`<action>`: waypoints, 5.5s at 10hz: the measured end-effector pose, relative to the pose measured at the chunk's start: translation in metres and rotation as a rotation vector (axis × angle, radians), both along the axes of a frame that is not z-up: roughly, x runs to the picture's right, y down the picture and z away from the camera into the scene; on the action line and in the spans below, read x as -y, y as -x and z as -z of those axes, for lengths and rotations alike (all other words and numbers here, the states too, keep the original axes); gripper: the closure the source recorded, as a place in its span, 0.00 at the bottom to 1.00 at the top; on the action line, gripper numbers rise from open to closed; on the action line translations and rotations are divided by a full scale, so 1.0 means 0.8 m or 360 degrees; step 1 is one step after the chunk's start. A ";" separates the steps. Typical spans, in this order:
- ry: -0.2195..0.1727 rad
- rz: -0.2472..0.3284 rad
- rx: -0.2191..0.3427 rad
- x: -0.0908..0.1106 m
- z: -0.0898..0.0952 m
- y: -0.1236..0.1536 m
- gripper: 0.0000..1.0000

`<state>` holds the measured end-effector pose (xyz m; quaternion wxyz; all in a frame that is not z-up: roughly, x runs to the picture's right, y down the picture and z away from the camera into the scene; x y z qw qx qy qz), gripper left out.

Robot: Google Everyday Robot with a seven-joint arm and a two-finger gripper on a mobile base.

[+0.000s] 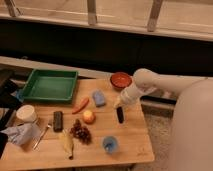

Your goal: Wipe table surface with brush

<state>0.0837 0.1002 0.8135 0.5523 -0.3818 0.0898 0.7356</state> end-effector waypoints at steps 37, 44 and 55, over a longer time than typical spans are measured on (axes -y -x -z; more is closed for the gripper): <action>-0.0037 0.0086 0.0059 -0.032 0.014 0.041 1.00; -0.0048 -0.0027 -0.0050 -0.072 0.055 0.018 1.00; -0.0065 0.0091 0.0122 -0.029 0.022 0.044 1.00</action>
